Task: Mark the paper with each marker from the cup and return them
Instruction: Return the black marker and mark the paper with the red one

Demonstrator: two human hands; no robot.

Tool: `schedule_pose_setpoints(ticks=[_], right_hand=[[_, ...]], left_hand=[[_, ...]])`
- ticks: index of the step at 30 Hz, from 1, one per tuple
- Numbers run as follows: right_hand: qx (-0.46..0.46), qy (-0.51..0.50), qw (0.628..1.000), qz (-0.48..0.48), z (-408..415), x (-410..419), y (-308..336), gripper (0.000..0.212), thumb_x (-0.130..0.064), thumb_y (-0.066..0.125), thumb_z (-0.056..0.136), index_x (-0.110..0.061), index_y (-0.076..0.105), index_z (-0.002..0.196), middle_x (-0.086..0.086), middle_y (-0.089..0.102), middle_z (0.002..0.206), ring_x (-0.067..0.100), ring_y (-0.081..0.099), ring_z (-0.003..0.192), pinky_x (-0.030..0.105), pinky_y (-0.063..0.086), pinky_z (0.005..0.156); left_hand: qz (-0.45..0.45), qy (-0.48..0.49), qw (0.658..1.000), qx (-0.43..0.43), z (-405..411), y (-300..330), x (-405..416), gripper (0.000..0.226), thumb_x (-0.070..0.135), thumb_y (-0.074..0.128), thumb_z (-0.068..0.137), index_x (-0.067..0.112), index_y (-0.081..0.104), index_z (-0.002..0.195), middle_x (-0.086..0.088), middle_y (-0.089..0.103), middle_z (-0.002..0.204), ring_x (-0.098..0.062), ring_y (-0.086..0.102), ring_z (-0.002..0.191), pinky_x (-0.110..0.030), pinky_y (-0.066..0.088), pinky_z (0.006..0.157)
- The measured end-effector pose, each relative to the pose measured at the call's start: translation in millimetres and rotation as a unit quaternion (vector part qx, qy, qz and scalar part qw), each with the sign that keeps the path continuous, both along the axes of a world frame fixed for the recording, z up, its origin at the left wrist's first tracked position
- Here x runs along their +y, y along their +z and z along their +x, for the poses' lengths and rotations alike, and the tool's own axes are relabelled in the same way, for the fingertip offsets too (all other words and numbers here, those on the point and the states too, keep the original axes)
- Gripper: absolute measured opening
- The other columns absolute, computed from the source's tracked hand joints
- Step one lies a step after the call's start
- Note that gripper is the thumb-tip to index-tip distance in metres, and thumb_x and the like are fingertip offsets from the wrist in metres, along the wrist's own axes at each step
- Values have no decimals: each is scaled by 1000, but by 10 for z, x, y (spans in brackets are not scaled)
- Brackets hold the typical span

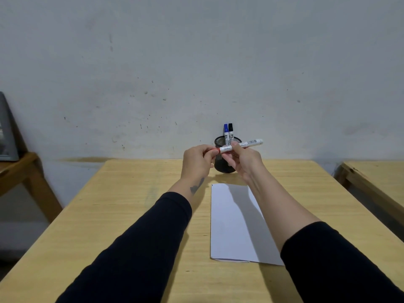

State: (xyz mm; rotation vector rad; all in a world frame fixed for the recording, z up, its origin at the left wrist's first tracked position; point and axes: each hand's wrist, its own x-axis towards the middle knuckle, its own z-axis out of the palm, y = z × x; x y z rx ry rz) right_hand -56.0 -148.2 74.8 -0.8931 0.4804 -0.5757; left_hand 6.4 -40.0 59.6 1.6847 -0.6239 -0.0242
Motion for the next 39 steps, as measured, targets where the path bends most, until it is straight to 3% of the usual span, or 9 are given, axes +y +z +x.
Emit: schedule_pose_setpoints(ticks=[4,10,13,15,20,28,32,36,39], right_hand=[[-6,6,1000,-22,5,-68,-61,16,-9,56,94,6,60,98,13,63,82,17,64,68,21,60,58],[-1,-27,999,-30,-39,-284,-130,14,-12,52,96,-4,59,87,10,67,86,17,66,75,21,60,63],[37,-31,994,-95,-84,-419,-140,11,-20,55,95,-10,60,92,9,68,92,21,68,80,28,60,71],[75,-15,985,-155,-79,-387,-126,11,-26,58,93,-14,60,95,8,67,88,20,65,75,29,59,69],[79,-21,979,-185,-43,-261,-173,17,-27,65,89,-11,59,92,10,65,77,18,61,62,25,59,56],[57,-10,993,-102,21,-319,-360,22,-14,68,86,-3,57,102,12,66,83,18,65,68,26,61,68],[74,-4,993,-87,90,-243,-460,27,-7,73,81,-2,57,102,14,68,82,16,66,63,22,60,61],[72,-24,993,-96,87,-119,-641,14,-10,67,85,-12,54,80,8,59,63,15,54,45,22,45,40],[76,-6,987,-139,87,-66,-708,5,-12,61,88,-11,63,83,11,60,66,18,51,49,24,40,41]], left_hand=[[8,-4,999,40,8,-13,-52,15,16,59,92,8,72,92,2,59,66,-9,56,57,-10,50,51],[56,-41,985,157,170,-91,14,19,18,59,93,6,70,83,-1,58,67,-4,54,50,-19,58,61],[161,12,984,75,280,-155,63,13,18,65,87,7,69,82,0,59,71,-12,59,59,-28,58,66],[241,38,970,7,310,-167,14,9,17,67,82,10,70,86,3,61,73,-15,59,63,-24,51,57],[366,6,930,10,339,-314,-171,14,9,68,72,8,72,86,-8,71,92,-25,67,86,-28,52,66],[385,-3,923,-13,347,-453,-176,22,25,61,81,14,66,99,-4,65,106,-22,61,95,-32,50,77],[399,17,907,-131,271,-564,5,60,49,46,90,15,44,140,-3,47,140,-22,42,131,-39,40,101],[457,-23,874,-163,214,-778,154,86,66,39,86,13,20,151,-1,21,160,-18,11,149,-45,11,120],[472,-30,865,-167,189,-882,196,87,68,34,87,13,14,152,0,11,162,-15,3,150,-44,2,121]])
